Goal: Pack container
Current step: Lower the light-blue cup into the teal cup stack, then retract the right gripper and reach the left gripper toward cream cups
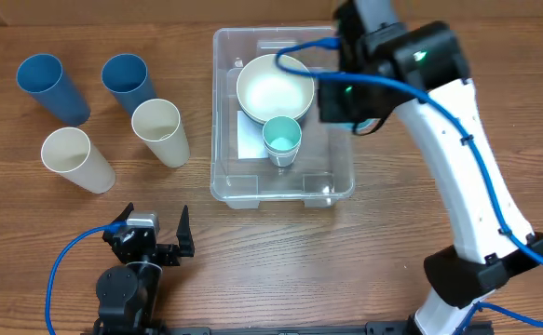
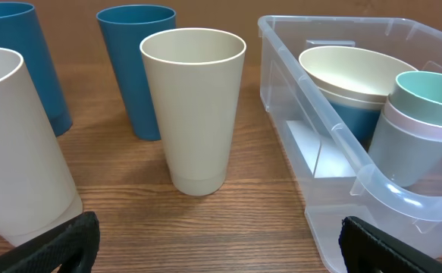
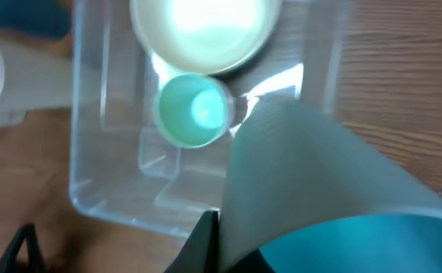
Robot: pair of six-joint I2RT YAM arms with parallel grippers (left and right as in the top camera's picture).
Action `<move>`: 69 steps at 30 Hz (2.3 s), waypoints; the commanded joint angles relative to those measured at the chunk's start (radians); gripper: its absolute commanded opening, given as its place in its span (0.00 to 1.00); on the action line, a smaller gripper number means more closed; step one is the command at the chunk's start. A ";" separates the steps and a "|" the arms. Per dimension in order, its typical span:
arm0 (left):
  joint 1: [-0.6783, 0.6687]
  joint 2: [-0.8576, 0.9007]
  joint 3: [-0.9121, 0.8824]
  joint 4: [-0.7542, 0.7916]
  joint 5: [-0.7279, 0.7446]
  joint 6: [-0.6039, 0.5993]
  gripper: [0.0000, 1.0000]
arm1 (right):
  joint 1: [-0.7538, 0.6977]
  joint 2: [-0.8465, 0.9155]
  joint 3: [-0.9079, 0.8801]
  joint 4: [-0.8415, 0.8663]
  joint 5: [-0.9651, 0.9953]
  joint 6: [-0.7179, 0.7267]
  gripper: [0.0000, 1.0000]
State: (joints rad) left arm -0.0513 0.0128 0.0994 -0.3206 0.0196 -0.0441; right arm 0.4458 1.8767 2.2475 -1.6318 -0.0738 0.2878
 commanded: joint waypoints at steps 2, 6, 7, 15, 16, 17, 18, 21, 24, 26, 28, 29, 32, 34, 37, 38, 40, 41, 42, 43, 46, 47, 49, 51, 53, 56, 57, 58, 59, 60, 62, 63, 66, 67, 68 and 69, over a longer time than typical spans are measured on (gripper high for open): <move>0.006 -0.008 -0.003 0.003 0.014 0.019 1.00 | 0.097 -0.018 -0.051 0.053 0.029 -0.005 0.04; 0.006 -0.008 -0.003 0.003 0.014 0.019 1.00 | 0.165 -0.018 -0.180 0.188 0.028 -0.027 0.04; 0.006 -0.008 -0.003 0.003 0.014 0.019 1.00 | 0.171 -0.018 -0.208 0.211 0.029 -0.027 0.04; 0.006 -0.008 -0.003 0.003 0.014 0.019 1.00 | 0.176 -0.018 -0.362 0.386 0.027 -0.061 0.04; 0.006 -0.008 -0.003 0.003 0.014 0.019 1.00 | 0.176 -0.018 -0.372 0.402 0.027 -0.067 0.04; 0.006 -0.008 -0.003 0.003 0.014 0.019 1.00 | 0.176 -0.018 -0.378 0.412 0.027 -0.076 0.04; 0.006 -0.008 -0.003 0.003 0.014 0.019 1.00 | 0.176 -0.012 -0.379 0.421 0.026 -0.079 0.04; 0.006 -0.008 -0.003 0.003 0.014 0.019 1.00 | 0.176 0.004 -0.379 0.439 0.027 -0.080 0.63; 0.006 -0.008 -0.003 0.003 0.014 0.019 1.00 | 0.176 0.005 -0.379 0.443 0.027 -0.080 0.75; 0.006 -0.008 -0.003 0.003 0.014 0.019 1.00 | 0.176 0.005 -0.379 0.442 0.027 -0.084 0.75; 0.006 -0.008 -0.003 0.003 0.014 0.019 1.00 | 0.176 0.005 -0.377 0.438 0.027 -0.083 0.75; 0.006 -0.008 -0.003 0.003 0.014 0.019 1.00 | 0.175 0.005 -0.366 0.426 0.027 -0.083 0.76; 0.006 -0.008 -0.003 0.003 0.014 0.019 1.00 | 0.116 0.005 -0.274 0.354 0.028 -0.075 0.82; 0.006 -0.008 -0.003 0.003 0.014 0.019 1.00 | 0.034 0.005 -0.190 0.288 0.029 -0.058 0.87; 0.006 -0.008 -0.003 0.003 0.014 0.019 1.00 | -0.185 0.005 -0.103 0.250 0.027 0.026 1.00; 0.006 -0.008 -0.003 0.003 0.014 0.019 1.00 | -0.271 0.005 -0.103 0.257 0.027 0.056 1.00; 0.006 -0.008 -0.003 0.003 0.014 0.019 1.00 | -0.437 0.005 -0.103 0.257 0.026 0.091 1.00; 0.006 -0.008 -0.003 0.003 0.014 0.019 1.00 | -0.507 0.005 -0.103 0.257 0.026 0.111 1.00; 0.006 -0.008 -0.003 0.003 0.014 0.019 1.00 | -0.601 0.005 -0.103 0.261 0.010 0.115 1.00; 0.006 -0.008 -0.003 0.003 0.014 0.019 1.00 | -0.684 0.005 -0.103 0.274 -0.008 0.142 1.00; 0.006 -0.008 -0.003 0.003 0.014 0.019 1.00 | -0.849 0.005 -0.103 0.295 -0.014 0.155 1.00; 0.006 -0.008 -0.003 0.003 0.014 0.019 1.00 | -0.884 0.005 -0.103 0.290 -0.016 0.155 1.00; 0.006 -0.008 -0.003 0.003 0.014 0.019 1.00 | -0.956 0.005 -0.103 0.243 -0.018 0.156 1.00; 0.006 -0.008 -0.003 0.003 0.014 0.019 1.00 | -0.978 0.005 -0.103 0.228 -0.018 0.155 1.00; 0.006 -0.008 -0.003 0.003 -0.009 0.022 1.00 | -0.980 0.005 -0.103 0.229 -0.018 0.155 1.00; 0.005 -0.008 -0.002 0.038 0.119 -0.028 1.00 | -0.980 0.005 -0.103 0.229 -0.018 0.155 1.00; 0.005 -0.008 -0.002 0.082 0.194 -0.058 1.00 | -0.980 0.005 -0.103 0.229 -0.018 0.155 1.00; 0.005 -0.008 -0.001 0.151 0.272 -0.112 1.00 | -0.980 0.005 -0.103 0.229 -0.018 0.155 1.00; 0.005 -0.008 0.005 0.211 0.353 -0.177 1.00 | -0.980 0.005 -0.103 0.229 -0.018 0.155 1.00; 0.005 -0.008 0.024 0.240 0.412 -0.256 1.00 | -0.980 0.005 -0.103 0.229 -0.018 0.155 1.00; 0.005 -0.006 0.100 0.206 0.446 -0.326 1.00 | -0.980 0.005 -0.103 0.229 -0.018 0.155 1.00; 0.006 0.021 0.197 0.134 0.420 -0.323 1.00 | -0.980 0.005 -0.103 0.229 -0.018 0.155 1.00; 0.006 0.261 0.439 0.050 0.391 -0.312 1.00 | -0.980 0.005 -0.103 0.229 -0.018 0.155 1.00; 0.006 0.424 0.574 -0.049 0.401 -0.331 1.00 | -0.980 0.005 -0.103 0.229 -0.018 0.155 1.00; 0.006 0.542 0.676 -0.130 0.417 -0.326 1.00 | -0.980 0.005 -0.103 0.229 -0.018 0.155 1.00; 0.006 0.663 0.787 -0.225 0.420 -0.306 1.00 | -0.980 0.005 -0.103 0.229 -0.018 0.155 1.00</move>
State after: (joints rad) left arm -0.0513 0.4400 0.6903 -0.4221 0.4084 -0.3466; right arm -0.5350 1.8862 2.1204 -1.4071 -0.0898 0.4400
